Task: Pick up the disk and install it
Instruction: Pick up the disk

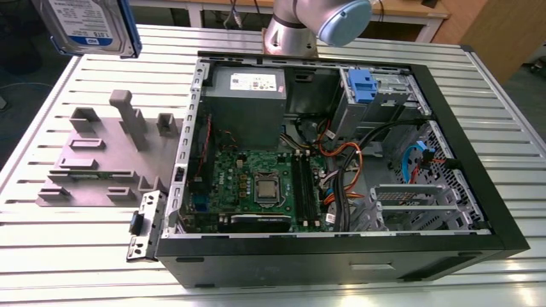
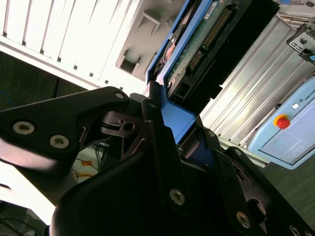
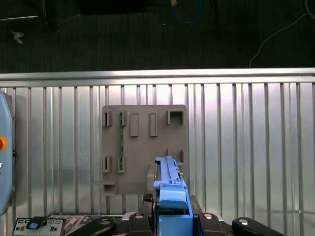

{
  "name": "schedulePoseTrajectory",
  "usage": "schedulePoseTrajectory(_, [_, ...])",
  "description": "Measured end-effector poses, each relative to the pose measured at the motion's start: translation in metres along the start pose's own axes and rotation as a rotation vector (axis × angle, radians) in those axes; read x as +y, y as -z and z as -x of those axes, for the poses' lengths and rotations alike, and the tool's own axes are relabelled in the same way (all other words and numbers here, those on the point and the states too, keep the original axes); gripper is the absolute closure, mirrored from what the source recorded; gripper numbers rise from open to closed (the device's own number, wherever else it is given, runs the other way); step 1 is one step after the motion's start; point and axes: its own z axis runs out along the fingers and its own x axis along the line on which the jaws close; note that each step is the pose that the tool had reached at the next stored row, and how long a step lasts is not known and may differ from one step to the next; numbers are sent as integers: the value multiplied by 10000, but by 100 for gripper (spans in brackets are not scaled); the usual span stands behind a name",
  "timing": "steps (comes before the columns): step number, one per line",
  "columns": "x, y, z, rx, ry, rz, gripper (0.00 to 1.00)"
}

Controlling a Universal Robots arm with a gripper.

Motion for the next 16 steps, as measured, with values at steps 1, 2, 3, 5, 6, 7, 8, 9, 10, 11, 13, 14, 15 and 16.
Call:
schedulePoseTrajectory(1, [-2, 1, 0, 1, 0, 1, 64])
schedulePoseTrajectory(2, [-4, 1, 0, 1, 1, 1, 64])
schedulePoseTrajectory(3, [-5, 0, 0, 0, 1, 1, 64])
schedulePoseTrajectory(5, [-10, 1, 0, 1, 1, 1, 64])
schedulePoseTrajectory(6, [-11, 0, 0, 0, 1, 0, 64])
schedulePoseTrajectory(7, [-28, -1, 1, 1, 1, 1, 64])
schedulePoseTrajectory(8, [-55, -2, -16, 0, 1, 1, 64])
schedulePoseTrajectory(9, [-56, -2, -16, 1, 1, 1, 64])
schedulePoseTrajectory(10, [-57, -3, -17, 0, 1, -1, 64])
schedulePoseTrajectory(11, [-61, -2, -16, 0, 1, 0, 64])
schedulePoseTrajectory(13, [-71, -3, -16, 0, 1, 0, 64])
schedulePoseTrajectory(14, [-76, -2, -16, 1, 1, 1, 64])
schedulePoseTrajectory(15, [-80, -2, -16, 1, 1, 1, 64])
schedulePoseTrajectory(16, [-85, -2, -15, 0, 1, 1, 64])
